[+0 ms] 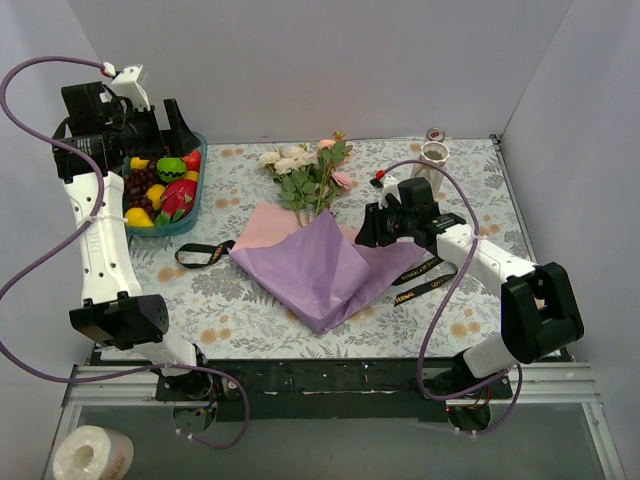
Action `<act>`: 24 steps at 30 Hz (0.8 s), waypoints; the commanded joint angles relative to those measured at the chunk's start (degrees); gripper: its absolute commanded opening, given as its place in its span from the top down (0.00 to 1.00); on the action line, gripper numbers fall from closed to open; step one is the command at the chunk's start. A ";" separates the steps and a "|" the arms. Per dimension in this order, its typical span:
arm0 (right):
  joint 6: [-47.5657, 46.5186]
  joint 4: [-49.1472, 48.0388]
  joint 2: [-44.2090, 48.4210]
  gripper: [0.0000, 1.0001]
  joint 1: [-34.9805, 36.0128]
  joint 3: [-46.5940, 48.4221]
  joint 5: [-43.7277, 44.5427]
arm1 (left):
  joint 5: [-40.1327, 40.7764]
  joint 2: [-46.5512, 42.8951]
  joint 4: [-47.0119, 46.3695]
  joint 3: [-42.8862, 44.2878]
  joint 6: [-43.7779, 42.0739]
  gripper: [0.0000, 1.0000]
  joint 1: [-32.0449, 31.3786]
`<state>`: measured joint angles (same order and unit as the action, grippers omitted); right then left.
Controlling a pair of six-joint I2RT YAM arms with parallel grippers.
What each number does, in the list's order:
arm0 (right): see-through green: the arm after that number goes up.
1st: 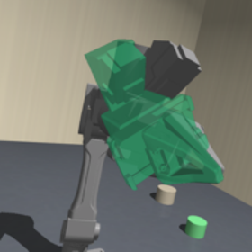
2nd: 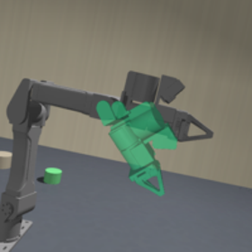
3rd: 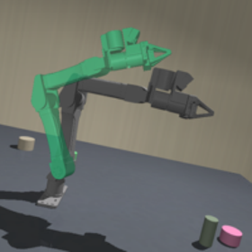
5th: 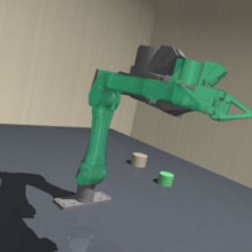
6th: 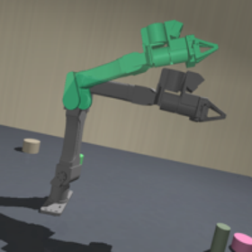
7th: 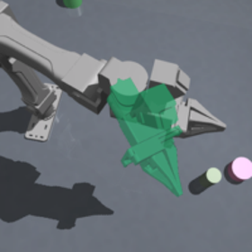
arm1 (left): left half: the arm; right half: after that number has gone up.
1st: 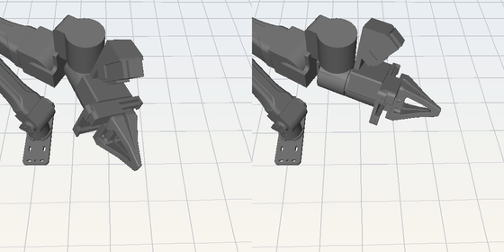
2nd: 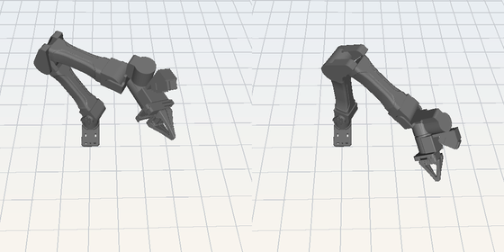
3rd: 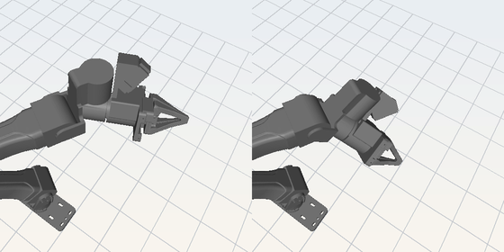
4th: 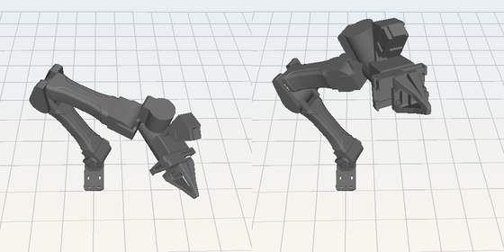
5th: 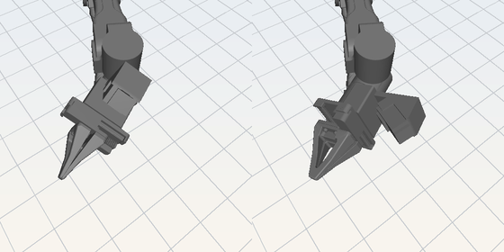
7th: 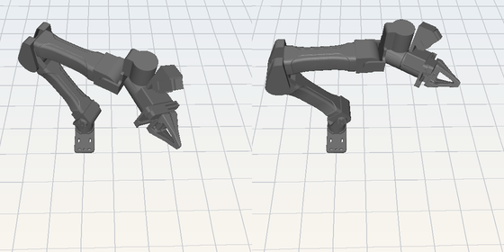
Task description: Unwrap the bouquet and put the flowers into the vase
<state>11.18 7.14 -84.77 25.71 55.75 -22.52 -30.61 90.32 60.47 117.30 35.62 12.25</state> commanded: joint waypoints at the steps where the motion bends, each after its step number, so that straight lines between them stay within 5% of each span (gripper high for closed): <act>1: 0.69 -3.53 -0.48 0.62 1.26 -0.64 -2.09 | -0.15 -0.94 0.35 -0.49 -0.64 0.02 0.05; 5: 0.95 -3.71 -1.80 0.63 2.14 -1.51 -2.00 | -0.68 -1.29 0.18 -0.75 -0.46 0.02 -0.03; 12: 0.95 -5.47 -1.89 0.94 7.32 -2.66 -4.46 | -0.24 -1.64 0.18 -0.58 -0.64 0.02 -0.03; 24: 1.74 -0.99 -1.71 0.93 22.17 9.36 0.02 | -0.33 -1.11 1.32 2.15 0.42 0.02 -0.03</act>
<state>12.32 5.17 -87.05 44.05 58.13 -23.97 -30.63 90.35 60.64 117.25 35.73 12.25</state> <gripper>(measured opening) 0.060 0.982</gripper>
